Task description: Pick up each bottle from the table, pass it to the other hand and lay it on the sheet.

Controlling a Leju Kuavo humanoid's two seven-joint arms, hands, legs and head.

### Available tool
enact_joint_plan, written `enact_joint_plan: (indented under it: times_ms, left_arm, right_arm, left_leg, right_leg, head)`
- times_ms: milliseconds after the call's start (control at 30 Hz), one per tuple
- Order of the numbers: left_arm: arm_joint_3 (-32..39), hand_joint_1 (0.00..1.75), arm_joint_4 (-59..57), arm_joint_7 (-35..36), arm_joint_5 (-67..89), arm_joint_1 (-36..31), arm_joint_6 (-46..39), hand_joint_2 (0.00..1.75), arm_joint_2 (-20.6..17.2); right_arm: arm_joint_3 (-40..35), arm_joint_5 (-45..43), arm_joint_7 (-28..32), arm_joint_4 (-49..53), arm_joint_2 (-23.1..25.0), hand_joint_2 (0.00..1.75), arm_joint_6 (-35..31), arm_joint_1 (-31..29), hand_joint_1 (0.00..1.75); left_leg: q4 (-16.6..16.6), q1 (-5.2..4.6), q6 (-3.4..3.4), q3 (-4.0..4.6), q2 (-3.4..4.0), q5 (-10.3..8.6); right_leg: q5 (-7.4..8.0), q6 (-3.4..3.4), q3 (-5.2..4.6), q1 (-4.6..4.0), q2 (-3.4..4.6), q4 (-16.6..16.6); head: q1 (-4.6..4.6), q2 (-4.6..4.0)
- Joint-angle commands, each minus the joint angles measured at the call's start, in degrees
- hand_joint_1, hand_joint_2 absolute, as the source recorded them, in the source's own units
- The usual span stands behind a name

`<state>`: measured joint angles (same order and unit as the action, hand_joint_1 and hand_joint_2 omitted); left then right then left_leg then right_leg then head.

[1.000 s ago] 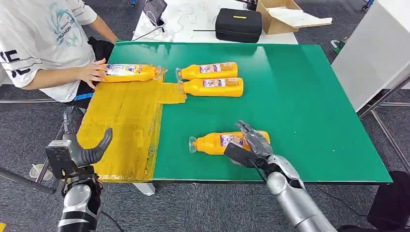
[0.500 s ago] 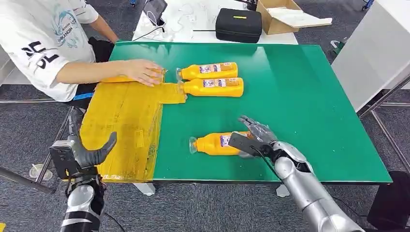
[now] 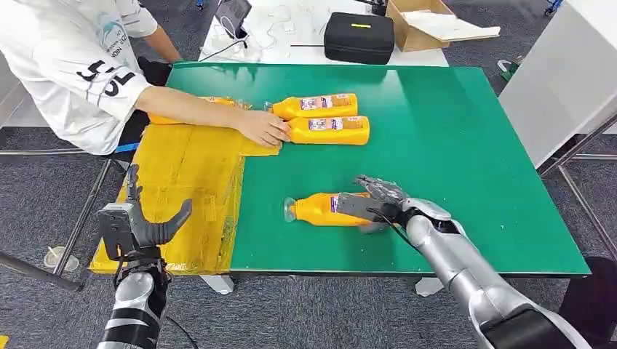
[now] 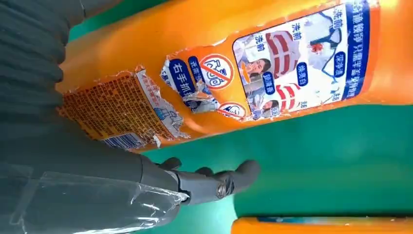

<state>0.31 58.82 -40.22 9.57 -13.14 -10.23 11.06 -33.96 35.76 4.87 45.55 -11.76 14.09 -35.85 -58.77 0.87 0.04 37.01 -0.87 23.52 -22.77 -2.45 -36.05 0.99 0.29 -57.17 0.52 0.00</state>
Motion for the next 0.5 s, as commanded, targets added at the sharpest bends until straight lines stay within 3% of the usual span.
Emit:
enact_joint_plan:
  times_ms: [33,100,133,333,500]
  left_arm:
    - [-0.97,0.0,-6.9,0.22,-0.79,-3.6,0.64,1.75,0.21]
    - [-0.9,0.0,-7.33,0.22,-1.57,-3.86,0.96,1.75,0.49]
    - [-1.0,0.0,-7.21,0.22,-1.69,-3.89,1.11,1.75,0.54]
    - [-1.28,0.0,-7.21,0.22,-2.49,-3.84,1.48,1.75,0.92]
    - [-1.49,0.0,-5.84,0.22,-2.79,-2.89,1.86,1.75,1.08]
  right_arm:
    - [-9.49,-1.35,1.68,-9.08,-1.39,1.75,4.63,-4.42,1.29]
    - [-11.58,-1.77,1.73,-7.97,-3.05,1.75,6.79,-5.34,1.71]
    - [-11.92,-2.25,2.19,-7.47,-3.59,1.75,7.85,-5.66,1.75]
    - [-12.65,-5.8,1.62,-3.12,-5.95,1.75,7.41,-4.48,1.75]
    - [-10.08,-8.83,1.09,1.86,-6.6,1.75,1.51,-1.08,1.75]
  left_leg:
    - [0.03,0.05,0.03,-0.19,0.02,0.02]
    - [0.03,0.0,0.03,-0.17,-0.05,0.0]
    - [0.07,0.02,0.06,-0.38,-0.02,0.03]
    - [0.03,0.03,0.04,-0.25,-0.1,0.01]
    - [0.04,0.03,0.04,-0.29,-0.08,0.03]
  right_leg:
    - [-0.01,0.1,0.22,-0.08,-0.06,0.07]
    - [-0.02,0.07,0.18,-0.02,-0.11,0.03]
    - [-0.05,0.16,0.42,-0.08,-0.16,0.1]
    - [-0.04,0.08,0.3,-0.06,-0.18,0.09]
    - [-0.06,0.09,0.34,-0.07,-0.16,0.1]
  head:
    - [-0.02,0.02]
    - [0.0,0.0]
    - [0.0,0.0]
    - [-0.02,0.0]
    - [0.0,0.0]
